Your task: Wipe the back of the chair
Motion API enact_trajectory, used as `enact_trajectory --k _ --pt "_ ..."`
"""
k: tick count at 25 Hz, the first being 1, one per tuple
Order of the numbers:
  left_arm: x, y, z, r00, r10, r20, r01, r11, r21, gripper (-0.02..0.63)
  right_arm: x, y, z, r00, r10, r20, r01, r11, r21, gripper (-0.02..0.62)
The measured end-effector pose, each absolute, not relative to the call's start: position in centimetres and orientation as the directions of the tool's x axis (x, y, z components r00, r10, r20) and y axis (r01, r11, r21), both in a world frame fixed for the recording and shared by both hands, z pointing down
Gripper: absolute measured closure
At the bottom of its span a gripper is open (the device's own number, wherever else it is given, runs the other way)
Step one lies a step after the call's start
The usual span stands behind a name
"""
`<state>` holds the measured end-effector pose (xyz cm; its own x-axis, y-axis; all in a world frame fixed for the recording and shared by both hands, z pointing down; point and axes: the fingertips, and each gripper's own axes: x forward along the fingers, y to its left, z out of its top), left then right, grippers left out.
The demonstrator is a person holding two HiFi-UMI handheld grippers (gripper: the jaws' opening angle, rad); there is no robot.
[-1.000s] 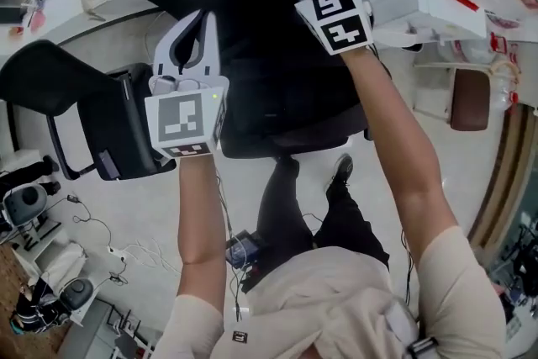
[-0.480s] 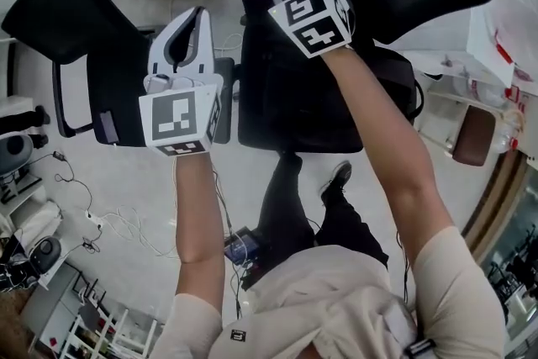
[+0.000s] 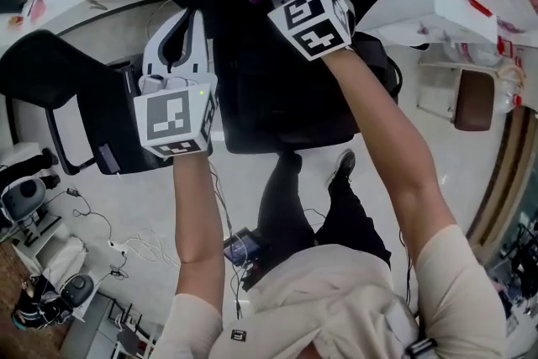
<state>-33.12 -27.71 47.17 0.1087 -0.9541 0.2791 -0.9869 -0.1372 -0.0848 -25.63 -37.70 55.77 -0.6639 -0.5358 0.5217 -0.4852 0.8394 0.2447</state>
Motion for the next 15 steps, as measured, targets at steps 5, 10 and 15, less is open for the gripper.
enact_trajectory --k 5,10,15 --pt "-25.1 -30.4 47.4 0.208 -0.929 0.307 -0.967 -0.244 -0.081 0.598 -13.3 -41.2 56.3 -0.541 -0.648 0.536 -0.633 0.733 0.247 0.545" --pt "-18.8 -31.5 47.0 0.294 -0.914 0.281 -0.941 -0.329 -0.086 0.598 -3.0 -43.1 56.5 -0.413 -0.726 0.55 -0.761 0.607 0.229 0.543" --pt "-16.6 -31.4 47.0 0.315 -0.906 0.284 -0.932 -0.351 -0.087 0.598 -0.2 -43.1 56.6 -0.381 -0.739 0.556 -0.787 0.575 0.223 0.544"
